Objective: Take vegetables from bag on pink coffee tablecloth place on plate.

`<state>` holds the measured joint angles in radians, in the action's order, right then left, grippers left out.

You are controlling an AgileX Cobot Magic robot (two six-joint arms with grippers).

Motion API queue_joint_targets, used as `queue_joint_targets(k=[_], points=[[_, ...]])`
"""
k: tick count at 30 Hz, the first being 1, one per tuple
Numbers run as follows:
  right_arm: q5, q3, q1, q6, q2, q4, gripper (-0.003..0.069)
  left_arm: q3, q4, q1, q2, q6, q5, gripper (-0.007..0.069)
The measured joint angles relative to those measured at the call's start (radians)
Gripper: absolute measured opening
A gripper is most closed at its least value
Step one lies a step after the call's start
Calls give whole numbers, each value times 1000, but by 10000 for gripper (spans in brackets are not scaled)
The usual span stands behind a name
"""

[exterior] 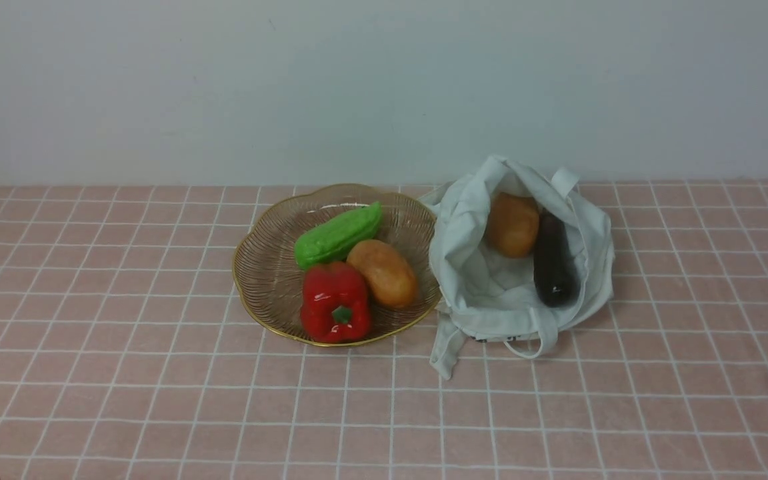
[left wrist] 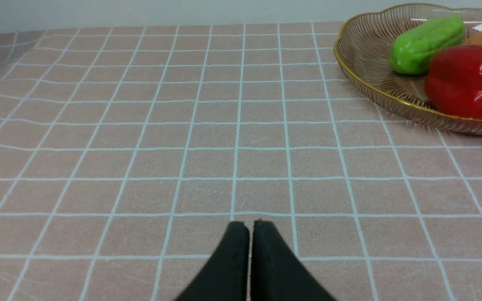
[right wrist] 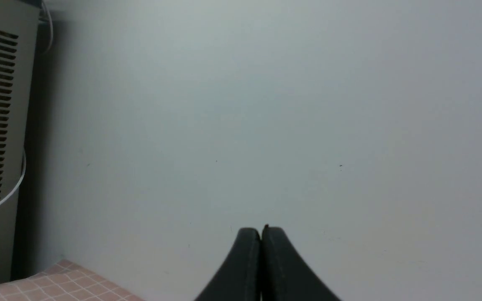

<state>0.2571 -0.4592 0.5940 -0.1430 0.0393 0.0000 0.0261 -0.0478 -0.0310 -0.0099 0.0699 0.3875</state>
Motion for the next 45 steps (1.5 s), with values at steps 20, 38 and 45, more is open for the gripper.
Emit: queue_joint_targets(k=[20,38,45], points=[[-303,382,-66,76,5,130,-15,0,0,0,0,0,0,-5],[-8,487,-360,92,-50,81,-15,0,0,0,0,0,0,-5],[106,485,-492,92,-50,42,-15,0,0,0,0,0,0,-5]])
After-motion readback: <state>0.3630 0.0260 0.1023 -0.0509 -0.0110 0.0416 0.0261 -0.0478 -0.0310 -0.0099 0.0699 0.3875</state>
